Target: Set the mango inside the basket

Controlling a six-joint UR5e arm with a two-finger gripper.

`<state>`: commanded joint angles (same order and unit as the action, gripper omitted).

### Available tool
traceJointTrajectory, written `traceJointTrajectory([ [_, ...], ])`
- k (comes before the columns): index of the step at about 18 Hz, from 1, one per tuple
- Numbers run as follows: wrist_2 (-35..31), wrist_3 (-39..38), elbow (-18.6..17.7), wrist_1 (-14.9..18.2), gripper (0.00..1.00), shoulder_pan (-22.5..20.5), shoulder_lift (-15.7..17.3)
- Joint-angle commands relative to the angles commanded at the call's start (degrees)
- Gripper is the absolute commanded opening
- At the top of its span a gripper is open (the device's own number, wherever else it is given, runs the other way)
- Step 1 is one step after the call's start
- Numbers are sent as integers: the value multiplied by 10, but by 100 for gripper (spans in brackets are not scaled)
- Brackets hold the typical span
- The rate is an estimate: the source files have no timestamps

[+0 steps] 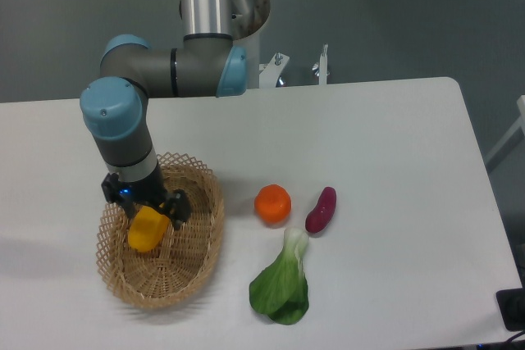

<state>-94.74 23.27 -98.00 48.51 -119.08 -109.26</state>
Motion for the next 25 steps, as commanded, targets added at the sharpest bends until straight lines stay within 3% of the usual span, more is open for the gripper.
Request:
traceJointTrajectory([
  [7,3,135,10,2,100,-79,36],
  [14,10,290,12,90,100,-160,80],
  [20,53,403,31,175,100,-227,121],
  [25,64,441,34,198,100,-251,142],
])
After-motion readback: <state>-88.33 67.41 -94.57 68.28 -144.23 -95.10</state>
